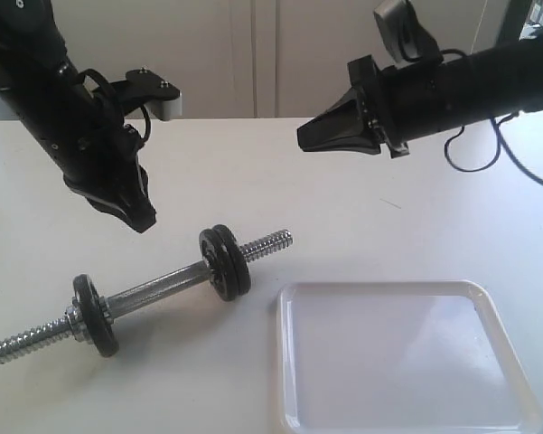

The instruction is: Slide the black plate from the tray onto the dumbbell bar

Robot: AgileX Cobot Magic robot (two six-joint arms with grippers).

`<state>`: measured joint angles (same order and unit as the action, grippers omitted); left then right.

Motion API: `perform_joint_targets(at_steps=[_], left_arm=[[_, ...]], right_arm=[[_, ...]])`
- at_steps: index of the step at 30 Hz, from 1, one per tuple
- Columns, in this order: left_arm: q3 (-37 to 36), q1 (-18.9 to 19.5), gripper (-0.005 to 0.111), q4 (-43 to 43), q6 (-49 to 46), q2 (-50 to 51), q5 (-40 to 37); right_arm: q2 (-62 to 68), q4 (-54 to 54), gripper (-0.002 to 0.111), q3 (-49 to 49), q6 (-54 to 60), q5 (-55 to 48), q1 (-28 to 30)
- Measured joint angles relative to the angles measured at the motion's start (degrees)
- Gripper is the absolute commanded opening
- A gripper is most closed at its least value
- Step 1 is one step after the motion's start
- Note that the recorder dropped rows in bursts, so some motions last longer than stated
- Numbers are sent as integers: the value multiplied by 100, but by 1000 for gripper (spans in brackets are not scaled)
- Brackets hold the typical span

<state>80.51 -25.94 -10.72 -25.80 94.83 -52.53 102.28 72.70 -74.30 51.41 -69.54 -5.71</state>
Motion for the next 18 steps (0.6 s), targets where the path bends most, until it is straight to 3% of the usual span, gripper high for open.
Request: perform_joint_targets(at_steps=[5,13,18], left_arm=[[0,0,0,21,335,-310,21],[0,0,0,94,859,-1206,-124],[-561,0,0,129,1224,-2055,-70]], right_arm=[[-666,-498,0,72,-313,105,0],[-2298,-1510,0,905,-797,1146,0],[-3453,-2078,0,1305,-1254,1565,0]])
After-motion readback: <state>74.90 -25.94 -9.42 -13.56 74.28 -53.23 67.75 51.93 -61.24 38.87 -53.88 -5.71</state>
